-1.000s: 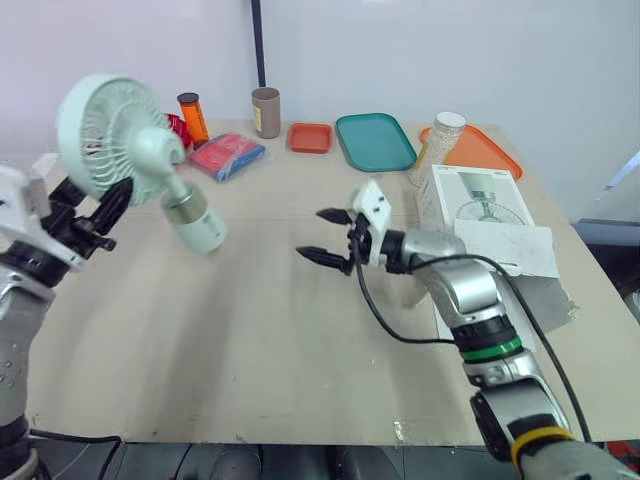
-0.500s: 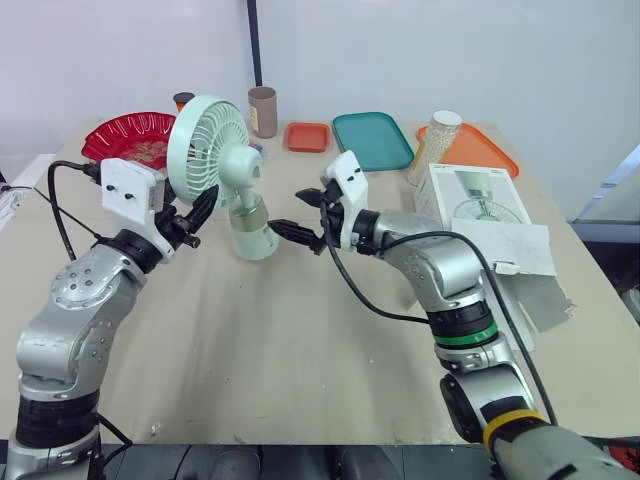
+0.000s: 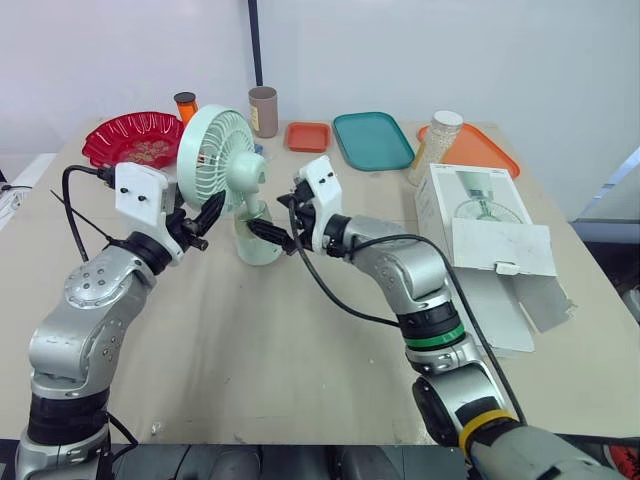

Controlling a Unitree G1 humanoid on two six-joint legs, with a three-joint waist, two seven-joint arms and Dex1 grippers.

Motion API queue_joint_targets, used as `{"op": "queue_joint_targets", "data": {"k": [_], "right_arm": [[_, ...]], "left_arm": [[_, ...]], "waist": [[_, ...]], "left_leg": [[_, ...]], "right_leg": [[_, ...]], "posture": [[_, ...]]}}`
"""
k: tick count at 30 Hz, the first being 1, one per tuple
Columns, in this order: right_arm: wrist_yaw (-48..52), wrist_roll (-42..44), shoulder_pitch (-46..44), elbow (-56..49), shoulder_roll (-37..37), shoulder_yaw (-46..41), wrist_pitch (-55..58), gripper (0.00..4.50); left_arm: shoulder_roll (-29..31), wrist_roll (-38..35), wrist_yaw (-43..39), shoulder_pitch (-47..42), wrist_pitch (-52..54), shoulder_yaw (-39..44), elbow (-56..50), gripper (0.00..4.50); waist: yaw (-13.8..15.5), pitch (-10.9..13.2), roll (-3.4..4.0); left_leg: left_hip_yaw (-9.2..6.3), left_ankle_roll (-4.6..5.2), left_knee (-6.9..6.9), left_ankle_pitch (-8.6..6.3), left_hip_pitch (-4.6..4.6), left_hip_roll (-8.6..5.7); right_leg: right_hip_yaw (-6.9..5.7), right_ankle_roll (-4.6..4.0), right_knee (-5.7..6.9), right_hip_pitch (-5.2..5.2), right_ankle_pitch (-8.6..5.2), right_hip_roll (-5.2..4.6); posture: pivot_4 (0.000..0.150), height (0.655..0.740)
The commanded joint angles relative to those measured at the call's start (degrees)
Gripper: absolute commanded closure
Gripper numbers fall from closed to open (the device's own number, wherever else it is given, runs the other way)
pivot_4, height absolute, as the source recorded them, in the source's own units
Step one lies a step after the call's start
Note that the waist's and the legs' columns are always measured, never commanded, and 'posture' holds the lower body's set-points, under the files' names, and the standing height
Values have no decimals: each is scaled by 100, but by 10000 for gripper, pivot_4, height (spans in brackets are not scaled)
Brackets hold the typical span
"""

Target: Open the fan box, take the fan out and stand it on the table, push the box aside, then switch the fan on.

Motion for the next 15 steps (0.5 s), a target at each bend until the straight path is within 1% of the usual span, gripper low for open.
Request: {"op": "queue_joint_targets", "data": {"k": [1,15], "right_arm": [[-47,7,-188,-32,112,-16,-160,0],[-169,-76,-298,220,210,-108,-323,0]], "left_arm": [[-96,-29,-16,-306,-108,8,-275,25337],[-157,-4,-121,-308,-42,-19,-316,25337]], "waist": [[2,0,0],[-2,0,0]], "left_leg": [[0,0,0,0,0,0],[0,0,0,0,0,0]], "right_leg": [[0,0,0,0,0,0],[0,0,0,-1,0,0]], "posture": [[1500,7400],[1500,7400]]}}
